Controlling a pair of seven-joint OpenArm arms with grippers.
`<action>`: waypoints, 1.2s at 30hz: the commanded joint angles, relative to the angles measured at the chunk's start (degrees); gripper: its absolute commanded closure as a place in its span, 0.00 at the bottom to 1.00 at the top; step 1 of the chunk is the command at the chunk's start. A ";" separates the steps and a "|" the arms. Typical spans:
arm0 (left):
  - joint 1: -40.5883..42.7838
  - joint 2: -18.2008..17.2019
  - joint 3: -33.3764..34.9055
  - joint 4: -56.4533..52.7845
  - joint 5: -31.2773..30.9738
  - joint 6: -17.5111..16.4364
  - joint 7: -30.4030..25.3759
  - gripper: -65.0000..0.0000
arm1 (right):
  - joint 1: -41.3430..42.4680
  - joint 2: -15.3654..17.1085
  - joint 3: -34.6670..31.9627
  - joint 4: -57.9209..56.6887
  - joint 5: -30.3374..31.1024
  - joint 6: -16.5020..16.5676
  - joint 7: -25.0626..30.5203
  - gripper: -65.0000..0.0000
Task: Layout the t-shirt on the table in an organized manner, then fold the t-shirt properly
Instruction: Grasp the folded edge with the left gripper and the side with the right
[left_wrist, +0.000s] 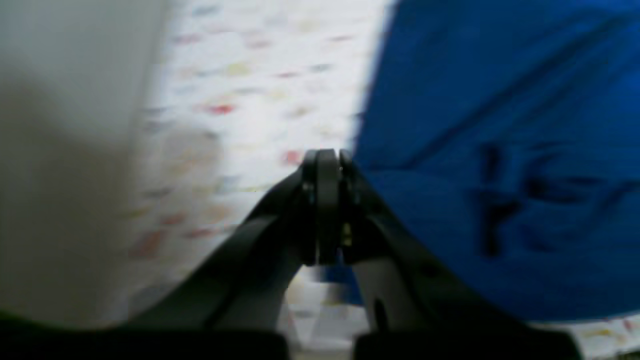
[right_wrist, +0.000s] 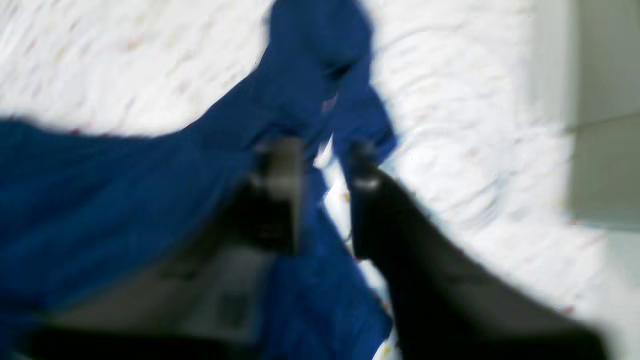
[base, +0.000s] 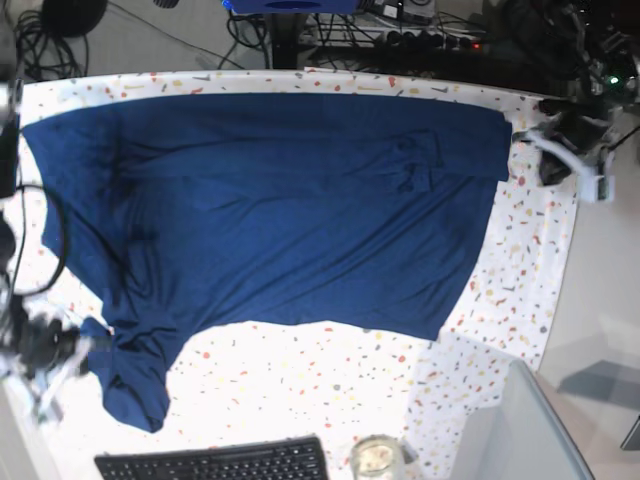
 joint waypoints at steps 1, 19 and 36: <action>-1.16 -0.41 1.14 0.37 -0.45 0.01 -0.89 1.00 | -0.52 1.02 2.67 0.43 -0.21 -0.45 1.03 1.00; -1.78 2.57 5.01 -4.91 -0.45 0.09 -0.89 1.00 | -11.24 1.37 3.90 -10.73 -0.39 -0.19 13.69 0.76; -1.78 2.57 2.02 -5.17 -0.45 0.09 -0.89 1.00 | -6.93 2.95 0.38 -20.84 -0.39 -0.19 13.96 0.52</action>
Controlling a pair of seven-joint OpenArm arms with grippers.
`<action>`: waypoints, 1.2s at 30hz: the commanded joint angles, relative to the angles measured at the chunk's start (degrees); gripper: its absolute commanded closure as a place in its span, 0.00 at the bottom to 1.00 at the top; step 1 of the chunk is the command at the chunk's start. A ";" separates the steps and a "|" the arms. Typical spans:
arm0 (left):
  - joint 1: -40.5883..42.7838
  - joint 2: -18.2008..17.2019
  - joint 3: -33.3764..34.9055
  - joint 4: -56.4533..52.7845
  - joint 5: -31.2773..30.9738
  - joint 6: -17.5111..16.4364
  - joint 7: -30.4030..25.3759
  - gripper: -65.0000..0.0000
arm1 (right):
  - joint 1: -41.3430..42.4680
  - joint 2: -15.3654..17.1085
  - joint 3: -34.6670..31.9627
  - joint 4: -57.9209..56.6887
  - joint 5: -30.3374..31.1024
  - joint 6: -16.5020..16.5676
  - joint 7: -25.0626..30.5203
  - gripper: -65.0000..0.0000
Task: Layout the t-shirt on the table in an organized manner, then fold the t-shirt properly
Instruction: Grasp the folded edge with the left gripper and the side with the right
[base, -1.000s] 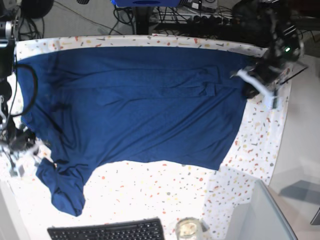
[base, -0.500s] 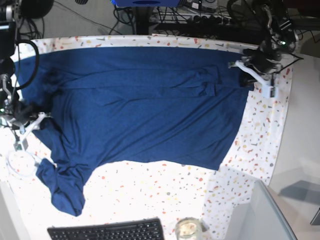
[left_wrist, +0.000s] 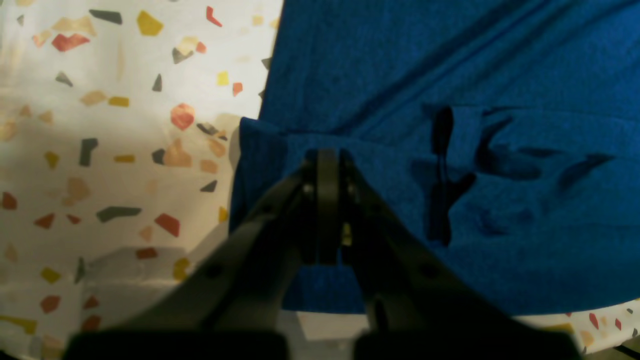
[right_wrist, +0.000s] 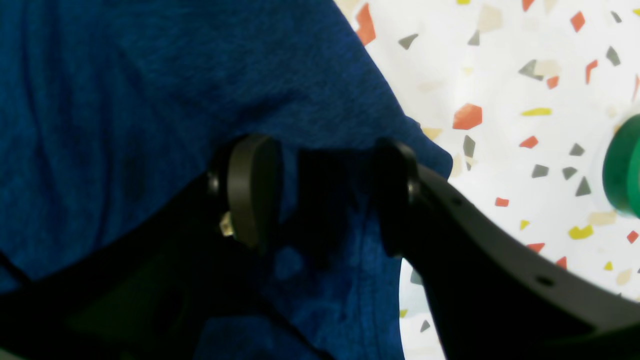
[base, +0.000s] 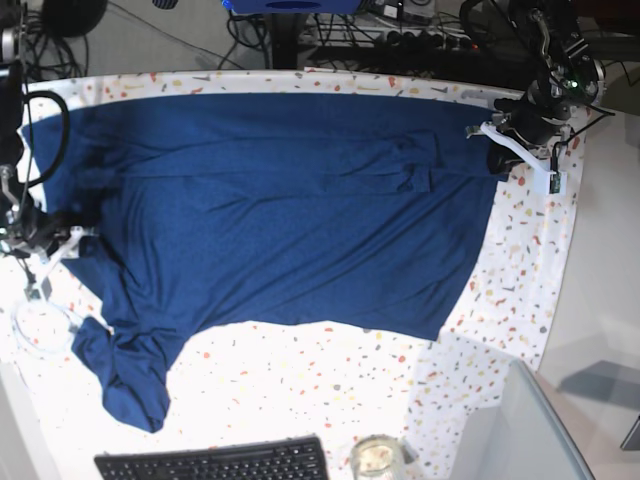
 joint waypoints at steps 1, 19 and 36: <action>-0.14 -0.59 -0.21 0.68 -0.80 -0.37 -1.07 1.00 | 1.35 1.10 0.21 -0.26 0.16 -0.08 1.37 0.53; -0.22 -0.68 -0.56 -5.65 -0.80 -0.37 -1.16 1.00 | 5.75 3.03 0.56 -6.06 0.16 0.01 4.18 0.99; 0.48 -0.59 -0.56 0.60 -0.89 -0.37 -0.80 1.00 | 4.69 3.21 1.79 0.53 0.51 -5.35 -1.80 0.39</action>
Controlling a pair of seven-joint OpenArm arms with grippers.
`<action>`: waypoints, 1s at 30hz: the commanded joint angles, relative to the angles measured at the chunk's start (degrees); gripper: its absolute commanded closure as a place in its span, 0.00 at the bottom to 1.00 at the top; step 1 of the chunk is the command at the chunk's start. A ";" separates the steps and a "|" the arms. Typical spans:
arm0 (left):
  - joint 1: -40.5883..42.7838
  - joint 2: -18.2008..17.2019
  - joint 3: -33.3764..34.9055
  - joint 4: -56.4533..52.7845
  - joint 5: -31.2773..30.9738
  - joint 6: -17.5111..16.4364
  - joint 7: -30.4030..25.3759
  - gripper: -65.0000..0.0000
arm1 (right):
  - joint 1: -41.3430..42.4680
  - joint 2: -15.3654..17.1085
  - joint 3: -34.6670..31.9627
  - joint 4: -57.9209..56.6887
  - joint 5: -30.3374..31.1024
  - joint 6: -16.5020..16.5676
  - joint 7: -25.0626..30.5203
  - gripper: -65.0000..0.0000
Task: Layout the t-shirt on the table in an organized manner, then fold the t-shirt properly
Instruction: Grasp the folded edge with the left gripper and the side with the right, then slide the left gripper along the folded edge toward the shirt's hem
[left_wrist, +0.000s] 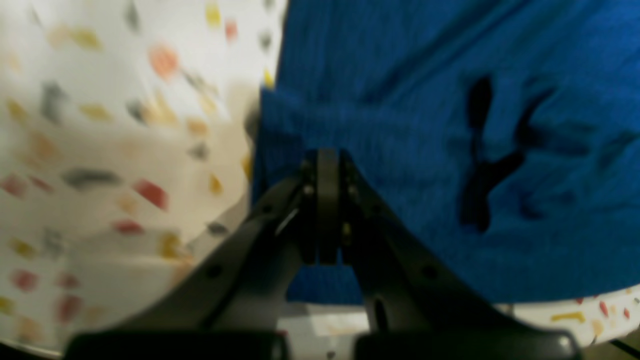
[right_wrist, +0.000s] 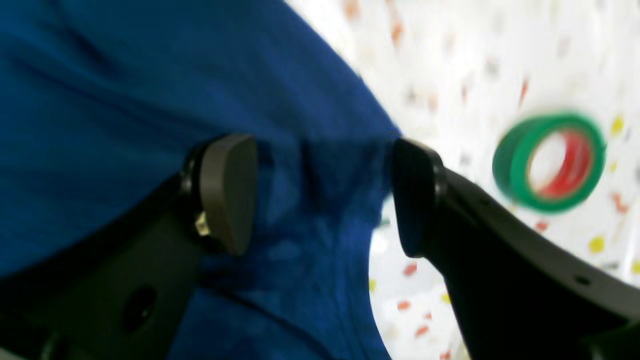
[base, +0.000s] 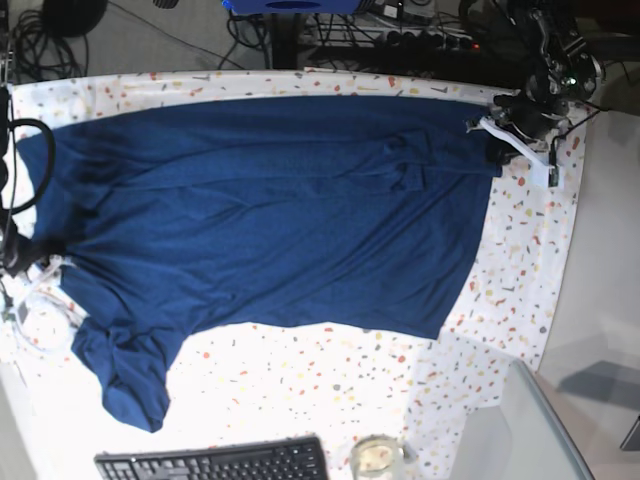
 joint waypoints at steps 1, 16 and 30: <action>0.57 -0.49 -0.19 2.37 -1.13 -0.39 -1.02 1.00 | -0.41 1.13 2.45 2.40 -0.06 -0.35 0.63 0.39; -4.00 1.01 0.43 -3.87 -0.78 -0.39 -2.69 1.00 | -12.80 -4.67 11.42 11.81 -0.15 -0.35 0.98 0.94; -3.21 1.01 0.34 -10.55 7.66 -0.39 -7.09 1.00 | -17.29 -4.67 13.80 8.03 -0.15 -0.44 0.81 0.98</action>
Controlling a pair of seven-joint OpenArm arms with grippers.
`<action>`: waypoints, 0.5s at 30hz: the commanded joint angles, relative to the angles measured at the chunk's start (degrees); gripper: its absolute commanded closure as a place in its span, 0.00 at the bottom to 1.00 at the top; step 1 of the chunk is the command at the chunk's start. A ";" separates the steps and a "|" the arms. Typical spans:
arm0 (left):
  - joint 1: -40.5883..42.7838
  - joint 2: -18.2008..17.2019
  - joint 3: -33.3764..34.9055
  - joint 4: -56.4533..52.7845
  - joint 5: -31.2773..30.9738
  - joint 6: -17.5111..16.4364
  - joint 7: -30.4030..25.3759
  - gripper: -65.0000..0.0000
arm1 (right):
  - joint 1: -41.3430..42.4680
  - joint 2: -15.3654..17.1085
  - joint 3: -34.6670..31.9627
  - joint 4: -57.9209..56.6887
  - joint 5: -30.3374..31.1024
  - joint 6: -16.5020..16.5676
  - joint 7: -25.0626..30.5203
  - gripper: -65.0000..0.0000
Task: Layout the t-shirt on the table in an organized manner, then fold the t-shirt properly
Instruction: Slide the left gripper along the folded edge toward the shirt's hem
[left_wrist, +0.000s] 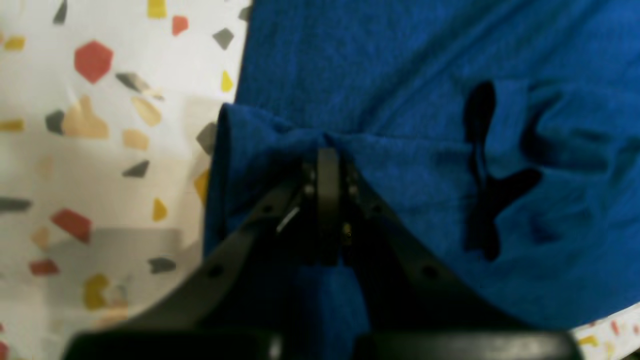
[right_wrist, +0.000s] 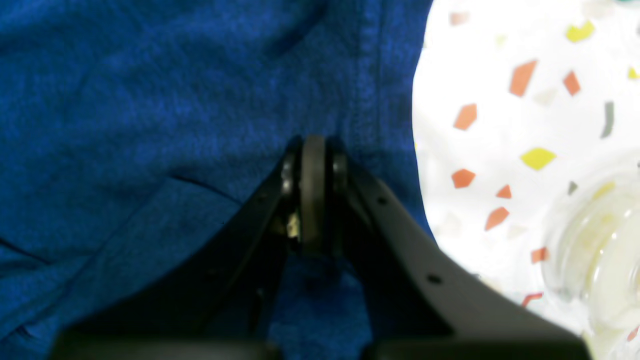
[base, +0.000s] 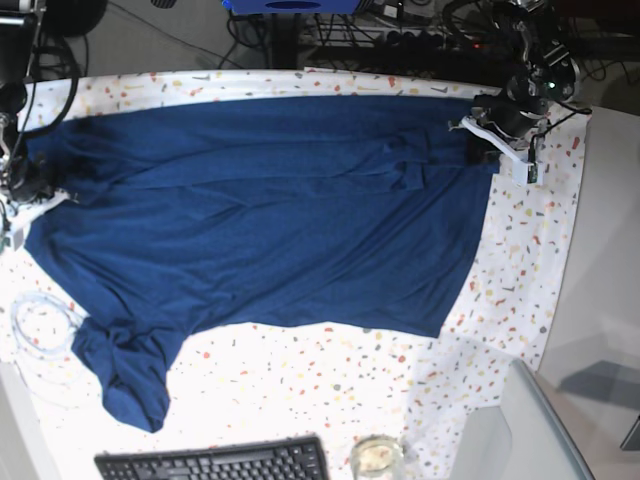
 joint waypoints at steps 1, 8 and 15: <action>0.07 -0.30 -0.14 0.64 1.59 0.38 0.28 1.00 | -0.52 0.94 0.27 0.29 -0.72 -0.07 -1.79 0.98; 0.07 -0.57 -0.67 0.99 1.85 0.38 0.28 1.00 | -2.98 1.12 0.00 5.92 -0.72 -5.08 -2.06 0.98; 0.07 -0.39 -0.67 5.48 1.85 0.38 0.63 1.00 | -4.30 1.47 0.18 9.70 -0.72 -8.42 -3.47 0.98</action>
